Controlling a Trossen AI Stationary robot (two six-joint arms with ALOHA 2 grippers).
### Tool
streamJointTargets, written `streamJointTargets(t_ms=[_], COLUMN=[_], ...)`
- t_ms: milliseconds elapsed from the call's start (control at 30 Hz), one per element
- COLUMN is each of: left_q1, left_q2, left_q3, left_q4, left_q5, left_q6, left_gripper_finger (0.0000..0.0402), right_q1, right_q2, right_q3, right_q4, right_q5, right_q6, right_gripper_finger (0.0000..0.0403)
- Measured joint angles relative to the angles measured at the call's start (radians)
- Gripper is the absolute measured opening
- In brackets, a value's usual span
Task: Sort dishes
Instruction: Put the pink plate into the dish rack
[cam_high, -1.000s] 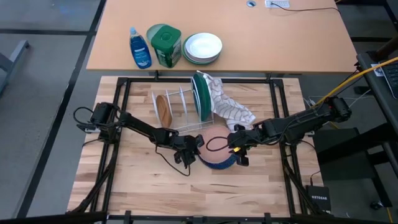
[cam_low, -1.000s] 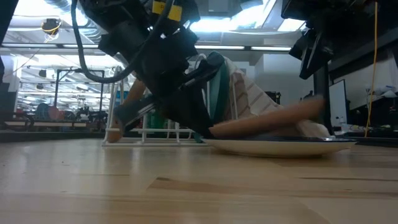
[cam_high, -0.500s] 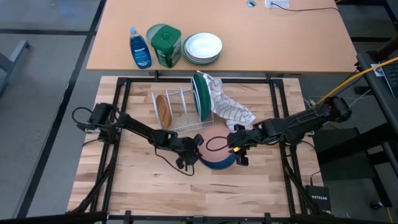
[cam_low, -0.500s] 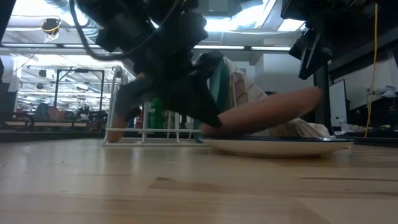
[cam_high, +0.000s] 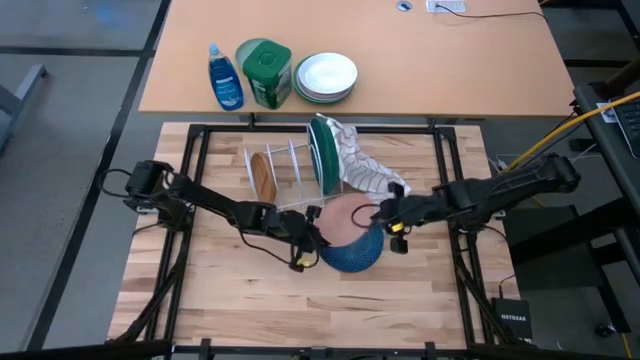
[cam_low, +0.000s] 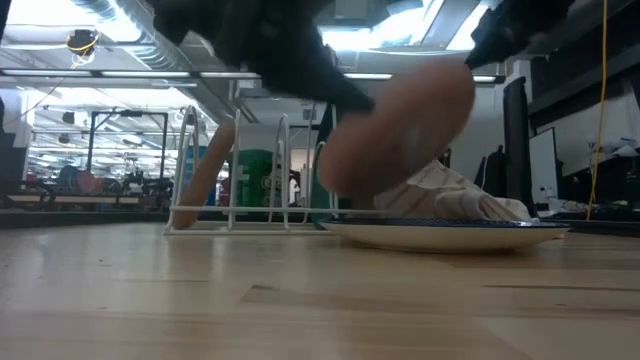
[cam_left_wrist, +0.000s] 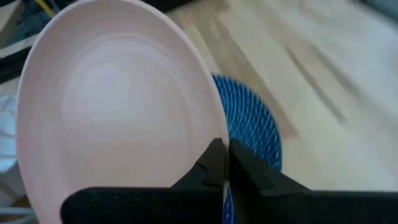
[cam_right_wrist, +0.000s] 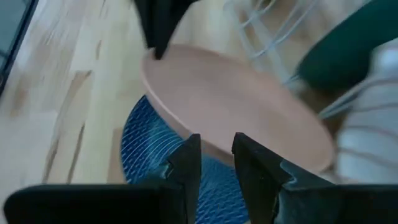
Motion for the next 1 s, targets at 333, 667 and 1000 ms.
streamJointTargets(t_ms=[333,667,1000], left_q1=[0.000,0.000,0.002], left_q2=[-0.180,-0.391,-0.516], left_q3=[0.000,0.001,0.001], left_q4=[0.079,0.126,0.072], left_q5=[0.000,-0.175,-0.469], left_q6=[-0.301,-0.467,-0.629], left_gripper_finger=[0.0000,0.0000,0.0000], right_q1=[-0.001,-0.001,-0.001], right_q2=[-0.210,-0.348,-0.345], right_q3=[0.000,0.000,0.000], right_q4=[-0.002,-0.003,-0.008], right_q5=[0.221,0.277,0.277], right_q6=[-0.114,-0.164,-0.166], right_gripper_finger=[0.0099,0.0099,0.0099])
